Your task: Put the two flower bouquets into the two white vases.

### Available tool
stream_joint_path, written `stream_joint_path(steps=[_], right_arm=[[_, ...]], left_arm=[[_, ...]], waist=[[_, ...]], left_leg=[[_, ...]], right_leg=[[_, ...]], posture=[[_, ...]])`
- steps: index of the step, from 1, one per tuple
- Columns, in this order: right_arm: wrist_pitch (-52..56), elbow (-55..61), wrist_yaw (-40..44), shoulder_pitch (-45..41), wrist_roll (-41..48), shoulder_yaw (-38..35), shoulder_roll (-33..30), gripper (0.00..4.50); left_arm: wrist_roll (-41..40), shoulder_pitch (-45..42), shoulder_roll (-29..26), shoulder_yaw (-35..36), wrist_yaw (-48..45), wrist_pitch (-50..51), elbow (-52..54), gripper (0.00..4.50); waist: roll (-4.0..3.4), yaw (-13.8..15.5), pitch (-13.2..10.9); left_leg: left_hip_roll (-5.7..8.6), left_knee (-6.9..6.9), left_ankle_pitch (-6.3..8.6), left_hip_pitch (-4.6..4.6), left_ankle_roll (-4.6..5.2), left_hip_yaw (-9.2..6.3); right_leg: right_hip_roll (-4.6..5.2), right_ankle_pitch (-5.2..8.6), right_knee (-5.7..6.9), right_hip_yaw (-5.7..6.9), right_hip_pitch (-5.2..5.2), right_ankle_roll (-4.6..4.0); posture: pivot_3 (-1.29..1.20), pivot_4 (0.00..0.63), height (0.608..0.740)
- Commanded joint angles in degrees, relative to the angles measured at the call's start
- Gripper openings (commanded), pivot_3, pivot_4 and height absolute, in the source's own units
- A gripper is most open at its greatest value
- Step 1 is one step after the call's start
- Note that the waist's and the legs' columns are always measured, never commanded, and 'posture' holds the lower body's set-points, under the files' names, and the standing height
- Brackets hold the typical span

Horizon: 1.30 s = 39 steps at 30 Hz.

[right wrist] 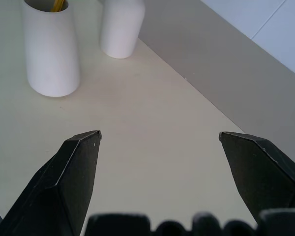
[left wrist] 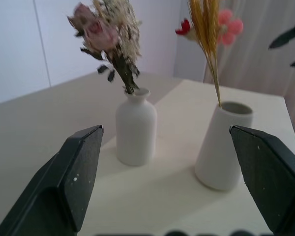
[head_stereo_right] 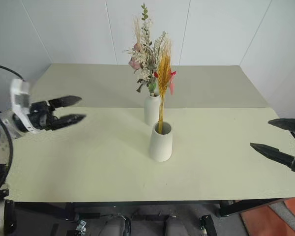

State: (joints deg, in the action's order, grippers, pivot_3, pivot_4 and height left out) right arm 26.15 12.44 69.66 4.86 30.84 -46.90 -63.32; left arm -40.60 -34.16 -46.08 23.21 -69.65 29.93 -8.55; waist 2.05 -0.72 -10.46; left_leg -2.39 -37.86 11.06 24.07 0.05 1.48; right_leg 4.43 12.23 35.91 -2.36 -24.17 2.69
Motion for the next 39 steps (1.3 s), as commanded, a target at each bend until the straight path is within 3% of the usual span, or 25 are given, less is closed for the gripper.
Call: stream_joint_path(steps=[1,16,30,39], right_arm=[[-2.2,-1.9,0.1,-2.6,-0.4,1.2,-1.8,4.50],[-4.2,-5.3,0.4,-8.4,-1.3,6.9,-3.0,4.50],[-3.8,-2.9,-1.3,-6.9,-1.4,7.2,-0.2,4.50],[-3.0,-0.7,-2.6,-6.0,-0.2,7.2,1.2,4.50]], left_arm=[[-3.4,0.4,-0.1,3.7,2.2,-0.1,5.0,4.46],[2.8,8.8,3.0,4.9,13.4,-13.4,12.7,4.46],[-4.2,7.0,-3.3,2.4,2.1,-5.5,6.6,4.46],[-2.5,4.9,-6.5,0.1,-2.0,-3.6,4.3,4.46]], waist=[[0.00,0.0,0.0],[0.00,0.0,0.0],[0.01,0.0,0.0],[0.00,-0.2,0.0]], left_leg=[[-0.01,0.00,0.00,0.00,0.00,0.02],[-0.04,0.00,0.00,-0.05,0.00,0.12],[-0.07,0.00,0.00,-0.06,0.00,0.16],[-0.09,0.00,0.00,-0.06,0.00,0.17]], right_leg=[[-0.01,0.00,0.00,-0.01,0.00,0.00],[-0.02,-0.03,0.03,-0.06,0.00,-0.05],[-0.04,-0.03,0.04,-0.06,-0.01,-0.06],[-0.05,-0.02,0.05,-0.07,-0.04,-0.07]], posture=[[0.00,0.150,0.740],[0.00,0.150,0.740],[0.00,0.150,0.740],[0.00,0.150,0.740]])
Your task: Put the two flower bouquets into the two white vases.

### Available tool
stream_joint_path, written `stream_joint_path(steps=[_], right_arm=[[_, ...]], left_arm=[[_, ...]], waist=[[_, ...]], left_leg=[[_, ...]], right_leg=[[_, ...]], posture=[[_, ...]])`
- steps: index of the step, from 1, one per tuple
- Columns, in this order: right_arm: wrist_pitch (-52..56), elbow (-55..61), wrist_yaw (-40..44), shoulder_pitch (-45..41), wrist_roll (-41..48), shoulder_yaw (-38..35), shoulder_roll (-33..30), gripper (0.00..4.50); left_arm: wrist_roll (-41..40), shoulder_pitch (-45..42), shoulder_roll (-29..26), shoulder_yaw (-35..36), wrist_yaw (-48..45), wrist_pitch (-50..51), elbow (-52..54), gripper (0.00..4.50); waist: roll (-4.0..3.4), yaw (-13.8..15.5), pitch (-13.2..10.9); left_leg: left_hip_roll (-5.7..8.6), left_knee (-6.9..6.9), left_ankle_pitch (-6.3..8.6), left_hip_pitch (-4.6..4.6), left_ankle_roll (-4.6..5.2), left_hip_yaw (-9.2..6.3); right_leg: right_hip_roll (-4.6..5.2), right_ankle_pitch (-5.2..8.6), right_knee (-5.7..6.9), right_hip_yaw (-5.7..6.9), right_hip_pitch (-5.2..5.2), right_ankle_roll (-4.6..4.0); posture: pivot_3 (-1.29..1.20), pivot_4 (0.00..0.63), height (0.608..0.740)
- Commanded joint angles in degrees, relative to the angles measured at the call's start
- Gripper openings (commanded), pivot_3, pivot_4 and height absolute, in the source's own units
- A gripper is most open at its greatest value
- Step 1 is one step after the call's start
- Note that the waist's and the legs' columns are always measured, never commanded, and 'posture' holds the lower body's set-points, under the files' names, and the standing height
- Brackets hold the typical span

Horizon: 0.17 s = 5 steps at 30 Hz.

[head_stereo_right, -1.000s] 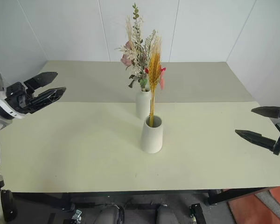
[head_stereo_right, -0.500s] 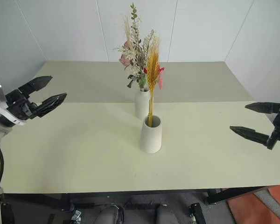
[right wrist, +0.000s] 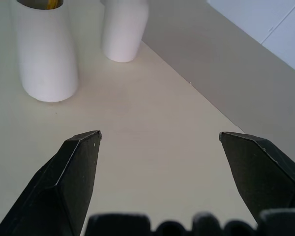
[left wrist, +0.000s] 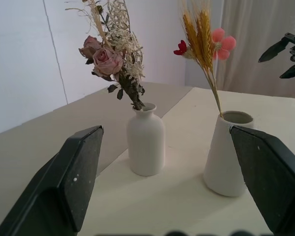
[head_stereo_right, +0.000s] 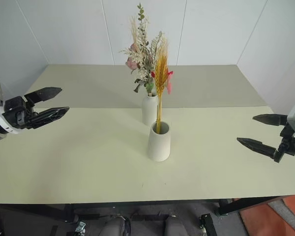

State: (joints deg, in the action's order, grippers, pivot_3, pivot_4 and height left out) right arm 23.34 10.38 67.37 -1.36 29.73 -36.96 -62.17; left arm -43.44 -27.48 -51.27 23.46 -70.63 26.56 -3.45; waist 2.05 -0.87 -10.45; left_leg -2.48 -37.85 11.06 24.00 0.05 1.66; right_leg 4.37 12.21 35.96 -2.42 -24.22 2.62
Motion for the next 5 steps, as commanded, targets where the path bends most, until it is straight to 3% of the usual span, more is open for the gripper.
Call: stream_joint_path(steps=[1,5], right_arm=[[-0.3,1.4,-0.3,0.6,0.8,-3.0,0.1,4.50],[-0.1,4.0,-0.9,4.0,0.7,-4.9,1.7,4.50]], left_arm=[[0.5,-2.0,-1.3,-0.4,-1.1,-0.3,-1.0,4.46],[1.7,-2.8,-1.6,-2.7,-3.2,-0.7,-2.3,4.46]], waist=[[0.00,0.1,0.0],[0.00,0.2,0.0]], left_leg=[[0.00,0.00,0.00,0.00,0.00,0.00],[0.00,0.00,0.00,0.00,0.00,0.00]], right_leg=[[0.00,0.00,0.00,0.00,0.00,0.00],[0.00,0.00,-0.01,0.01,0.02,0.00]], posture=[[0.00,0.150,0.740],[0.00,0.150,0.740]])
